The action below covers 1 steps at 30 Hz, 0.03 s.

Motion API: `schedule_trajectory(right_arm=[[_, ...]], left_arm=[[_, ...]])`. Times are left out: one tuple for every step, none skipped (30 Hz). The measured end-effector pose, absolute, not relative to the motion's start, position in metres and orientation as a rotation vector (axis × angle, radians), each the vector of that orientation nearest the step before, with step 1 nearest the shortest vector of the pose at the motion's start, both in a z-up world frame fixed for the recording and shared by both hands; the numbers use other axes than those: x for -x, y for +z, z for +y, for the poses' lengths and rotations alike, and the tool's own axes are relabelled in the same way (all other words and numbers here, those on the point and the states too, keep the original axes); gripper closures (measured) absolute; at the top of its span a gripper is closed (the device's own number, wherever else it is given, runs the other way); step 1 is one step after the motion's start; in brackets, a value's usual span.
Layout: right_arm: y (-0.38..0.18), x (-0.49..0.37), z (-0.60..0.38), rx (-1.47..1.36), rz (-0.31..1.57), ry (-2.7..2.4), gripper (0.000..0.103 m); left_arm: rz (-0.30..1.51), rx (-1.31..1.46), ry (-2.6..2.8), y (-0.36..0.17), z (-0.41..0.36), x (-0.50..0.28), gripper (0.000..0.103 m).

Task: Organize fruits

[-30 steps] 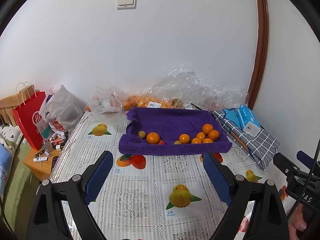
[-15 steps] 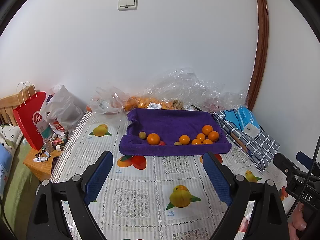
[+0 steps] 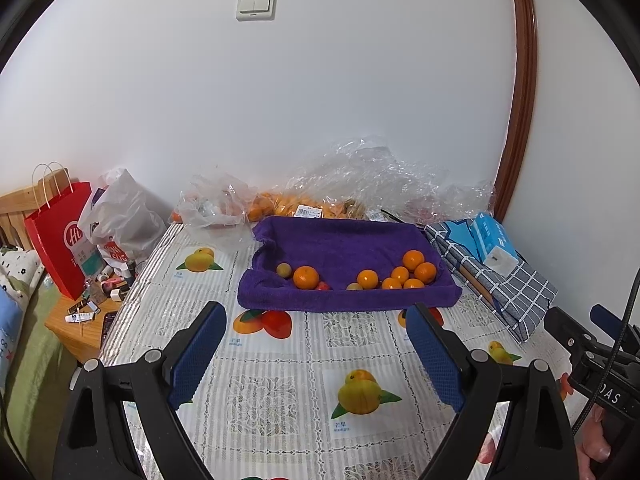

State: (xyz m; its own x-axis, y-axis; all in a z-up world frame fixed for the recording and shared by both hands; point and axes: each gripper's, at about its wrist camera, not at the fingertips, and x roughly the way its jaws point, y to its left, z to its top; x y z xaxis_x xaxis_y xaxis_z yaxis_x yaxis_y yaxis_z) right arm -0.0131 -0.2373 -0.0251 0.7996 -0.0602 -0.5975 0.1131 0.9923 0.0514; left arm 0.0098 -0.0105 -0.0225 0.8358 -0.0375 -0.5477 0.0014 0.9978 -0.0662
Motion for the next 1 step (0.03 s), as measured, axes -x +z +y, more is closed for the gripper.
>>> schedule_trajectory(right_arm=[[-0.0251,0.0130,-0.2372,-0.086,0.637,-0.094,0.003]], left_arm=[[0.580,0.059,-0.024,-0.0223,-0.0106,-0.0104,0.012]])
